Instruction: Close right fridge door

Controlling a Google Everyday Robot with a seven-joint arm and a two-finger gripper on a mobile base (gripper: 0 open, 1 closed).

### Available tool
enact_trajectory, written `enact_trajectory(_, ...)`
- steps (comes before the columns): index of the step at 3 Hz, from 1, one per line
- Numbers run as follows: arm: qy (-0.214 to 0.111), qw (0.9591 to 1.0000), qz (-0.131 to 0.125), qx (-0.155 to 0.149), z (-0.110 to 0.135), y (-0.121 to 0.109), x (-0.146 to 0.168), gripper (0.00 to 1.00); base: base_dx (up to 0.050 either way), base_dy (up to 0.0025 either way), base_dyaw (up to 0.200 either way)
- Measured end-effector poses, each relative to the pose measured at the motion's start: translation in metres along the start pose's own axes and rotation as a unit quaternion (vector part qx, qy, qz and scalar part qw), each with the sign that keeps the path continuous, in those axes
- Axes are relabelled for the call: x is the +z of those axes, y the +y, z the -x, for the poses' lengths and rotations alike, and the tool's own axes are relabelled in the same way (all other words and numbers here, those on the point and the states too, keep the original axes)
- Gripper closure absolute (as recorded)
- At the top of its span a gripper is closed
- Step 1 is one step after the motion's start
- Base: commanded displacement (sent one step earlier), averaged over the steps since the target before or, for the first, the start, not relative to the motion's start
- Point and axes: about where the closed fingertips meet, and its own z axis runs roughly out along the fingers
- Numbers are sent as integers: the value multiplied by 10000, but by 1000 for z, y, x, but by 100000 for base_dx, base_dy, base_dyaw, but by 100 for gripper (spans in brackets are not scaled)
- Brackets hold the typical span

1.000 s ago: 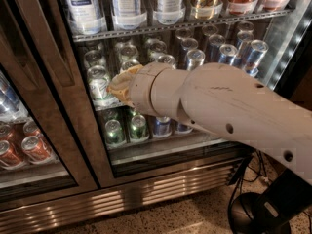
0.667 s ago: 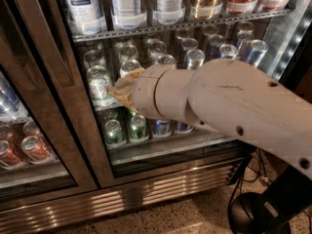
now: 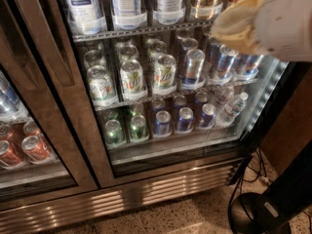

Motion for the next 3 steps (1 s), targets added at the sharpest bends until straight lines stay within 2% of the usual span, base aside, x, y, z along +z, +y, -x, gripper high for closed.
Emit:
enact_trajectory(1,397,9988,-254,-121,-64,-65,-78,100,0,0,0)
enact_trajectory(2,499,9979,-374,-159,-67,-87,-119,81,0,0,0)
enact_trajectory(3,497,9979,-376,-164,-66,-87,-119,58,0,0,0)
